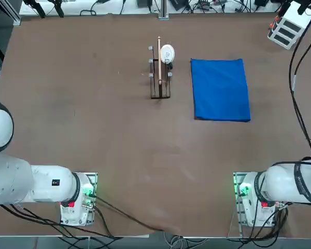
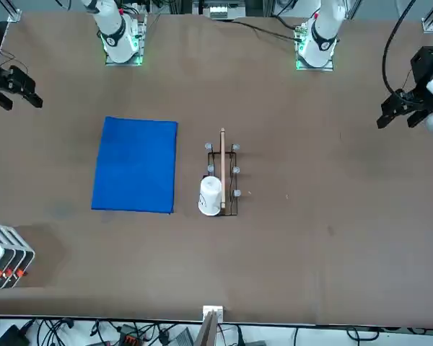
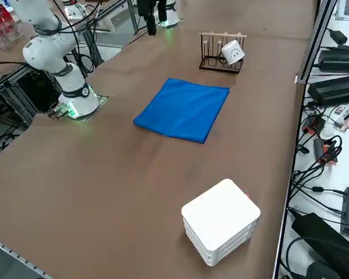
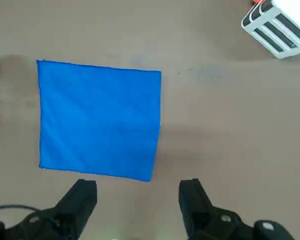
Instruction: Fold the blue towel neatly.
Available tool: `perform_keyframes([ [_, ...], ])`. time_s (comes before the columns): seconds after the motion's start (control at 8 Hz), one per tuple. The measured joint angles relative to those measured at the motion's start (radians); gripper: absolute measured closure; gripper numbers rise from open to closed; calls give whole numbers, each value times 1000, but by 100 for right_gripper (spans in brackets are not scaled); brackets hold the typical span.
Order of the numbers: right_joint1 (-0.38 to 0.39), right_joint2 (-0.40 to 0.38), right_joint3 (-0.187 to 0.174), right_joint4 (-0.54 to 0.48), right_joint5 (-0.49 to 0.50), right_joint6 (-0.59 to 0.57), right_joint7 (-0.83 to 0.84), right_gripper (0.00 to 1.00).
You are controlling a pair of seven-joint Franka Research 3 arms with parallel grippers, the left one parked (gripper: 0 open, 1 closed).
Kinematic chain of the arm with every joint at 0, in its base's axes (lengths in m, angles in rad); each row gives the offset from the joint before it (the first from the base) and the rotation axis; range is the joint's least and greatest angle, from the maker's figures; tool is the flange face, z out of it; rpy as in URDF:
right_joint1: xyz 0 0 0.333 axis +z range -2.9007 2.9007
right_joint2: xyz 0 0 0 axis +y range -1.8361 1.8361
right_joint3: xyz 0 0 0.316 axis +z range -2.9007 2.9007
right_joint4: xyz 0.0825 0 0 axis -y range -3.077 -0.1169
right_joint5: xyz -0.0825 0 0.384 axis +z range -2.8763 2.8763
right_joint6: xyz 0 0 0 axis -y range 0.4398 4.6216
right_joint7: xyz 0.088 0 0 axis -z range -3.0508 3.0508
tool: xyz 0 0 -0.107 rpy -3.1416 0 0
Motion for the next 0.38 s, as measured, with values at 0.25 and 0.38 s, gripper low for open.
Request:
perform_keyframes([
  [0.25,2,1,6,0,6,12,0,0],
  [0.38,2,3,6,0,18,17,0,0],
])
